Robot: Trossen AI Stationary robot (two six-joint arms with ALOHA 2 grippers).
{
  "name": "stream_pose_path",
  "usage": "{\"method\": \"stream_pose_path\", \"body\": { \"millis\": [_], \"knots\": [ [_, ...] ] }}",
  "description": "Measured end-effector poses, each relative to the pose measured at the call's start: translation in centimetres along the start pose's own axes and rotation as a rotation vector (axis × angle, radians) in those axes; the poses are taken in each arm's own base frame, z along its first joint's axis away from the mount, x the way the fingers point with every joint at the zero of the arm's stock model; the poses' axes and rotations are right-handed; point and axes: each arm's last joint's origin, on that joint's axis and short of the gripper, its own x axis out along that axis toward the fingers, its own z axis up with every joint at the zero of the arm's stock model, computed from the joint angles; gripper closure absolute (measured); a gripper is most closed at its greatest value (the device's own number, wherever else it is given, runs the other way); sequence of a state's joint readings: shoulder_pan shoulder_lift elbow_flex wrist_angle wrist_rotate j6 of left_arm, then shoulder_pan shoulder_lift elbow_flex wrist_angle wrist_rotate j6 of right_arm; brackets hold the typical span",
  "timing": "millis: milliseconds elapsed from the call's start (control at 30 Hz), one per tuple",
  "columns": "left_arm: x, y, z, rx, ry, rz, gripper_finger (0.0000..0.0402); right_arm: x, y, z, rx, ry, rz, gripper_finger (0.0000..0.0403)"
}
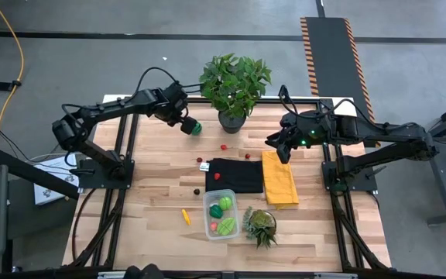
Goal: Pick and placing Produce into tupperware
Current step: Put the watermelon into the bin
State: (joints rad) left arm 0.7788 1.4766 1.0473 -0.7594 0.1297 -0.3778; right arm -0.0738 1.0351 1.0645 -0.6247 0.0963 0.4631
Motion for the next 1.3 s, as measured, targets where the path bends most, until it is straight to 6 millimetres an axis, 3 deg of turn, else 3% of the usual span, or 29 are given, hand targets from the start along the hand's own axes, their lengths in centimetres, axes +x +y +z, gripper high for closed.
{"method": "stream_pose_path", "body": {
  "millis": [67,367,633,1300],
  "knots": [
    [0.1,0.0,0.0,-0.005,-0.002,0.013,0.0008,0.0,0.0,0.0,0.0,0.0,0.0,0.032],
    [0.4,0.0,0.4,0.005,-0.025,0.003,0.0004,0.0,0.0,0.0,0.0,-0.001,0.0,0.032],
    [1.0,0.0,0.8,0.037,-0.048,0.027,0.0024,0.0,0.0,0.0,0.007,-0.001,0.0,0.032],
    [3.9,0.2,1.3,0.087,-0.003,0.061,0.002,0.0,0.0,0.1,0.031,-0.007,0.002,0.032]
  ]
}}
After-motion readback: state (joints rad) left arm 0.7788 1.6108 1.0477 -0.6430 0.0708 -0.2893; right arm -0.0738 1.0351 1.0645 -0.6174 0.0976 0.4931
